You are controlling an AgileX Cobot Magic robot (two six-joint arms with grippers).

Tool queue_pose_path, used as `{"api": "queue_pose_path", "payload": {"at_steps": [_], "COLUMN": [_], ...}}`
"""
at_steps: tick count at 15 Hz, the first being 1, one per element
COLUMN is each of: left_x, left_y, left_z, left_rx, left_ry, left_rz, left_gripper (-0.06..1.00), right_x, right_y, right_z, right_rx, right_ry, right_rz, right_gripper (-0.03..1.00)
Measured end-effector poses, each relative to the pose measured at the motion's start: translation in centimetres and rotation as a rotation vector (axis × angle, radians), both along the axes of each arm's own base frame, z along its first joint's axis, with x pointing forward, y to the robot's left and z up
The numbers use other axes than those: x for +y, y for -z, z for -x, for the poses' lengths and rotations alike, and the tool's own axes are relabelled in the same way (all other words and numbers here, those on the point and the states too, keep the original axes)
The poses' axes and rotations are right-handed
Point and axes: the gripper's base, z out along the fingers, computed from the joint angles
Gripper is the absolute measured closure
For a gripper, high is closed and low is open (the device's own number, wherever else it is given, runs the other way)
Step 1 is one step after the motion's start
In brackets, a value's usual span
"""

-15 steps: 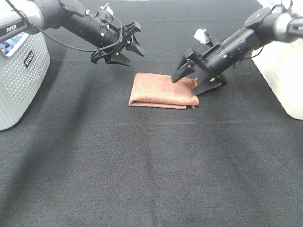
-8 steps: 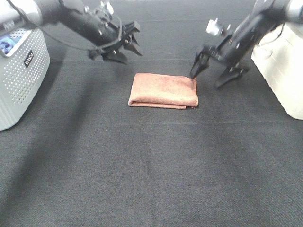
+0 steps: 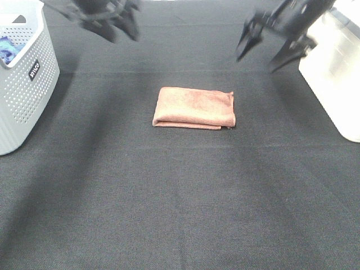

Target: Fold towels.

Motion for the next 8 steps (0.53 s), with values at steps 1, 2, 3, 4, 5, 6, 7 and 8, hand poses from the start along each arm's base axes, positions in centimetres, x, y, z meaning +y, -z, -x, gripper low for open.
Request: {"api": "queue_pose_path", "payload": {"at_steps": [1,2,3,4,5,6,7,8], "left_x": [0.5,0.7,0.8,0.8,0.9,1.3,1.9,2.6], "left_y": [-1.0,-2.1,-3.6,-5.3,-6.4,-7.9,-8.5,-8.4], "left_z": [0.3,0.8,1.6,2.6,3.7,5.5,7.0,8.3], "left_rx": [-0.021,-0.045,-0.076,-0.102,-0.112,-0.117,-0.107,-0.082], "left_ry": [-0.013,-0.017,-0.019,-0.016,-0.012,-0.009,-0.014,-0.028], "left_rz": [-0.035,-0.064,-0.082,-0.084,-0.090,-0.104,-0.132,-0.162], "left_gripper": [0.39,0.39,0.39,0.39,0.39,0.39,0.39,0.39], "right_x": [-0.2,-0.4,-0.7,-1.0,-1.2,-1.6,-1.7,-1.9], "right_y": [-1.2,-2.7,-3.9,-5.2,-6.3,-8.1,-8.9,-9.6], "right_z": [0.6,1.4,2.3,3.4,4.5,6.5,7.8,9.2], "right_rx": [-0.009,-0.030,-0.045,-0.067,-0.083,-0.110,-0.119,-0.121], "right_ry": [0.017,0.029,0.032,0.032,0.032,0.035,0.035,0.036], "right_rz": [0.014,0.032,0.051,0.076,0.098,0.125,0.132,0.134], "right_gripper": [0.09,0.09,0.09,0.09,0.09,0.09,0.09,0.09]}}
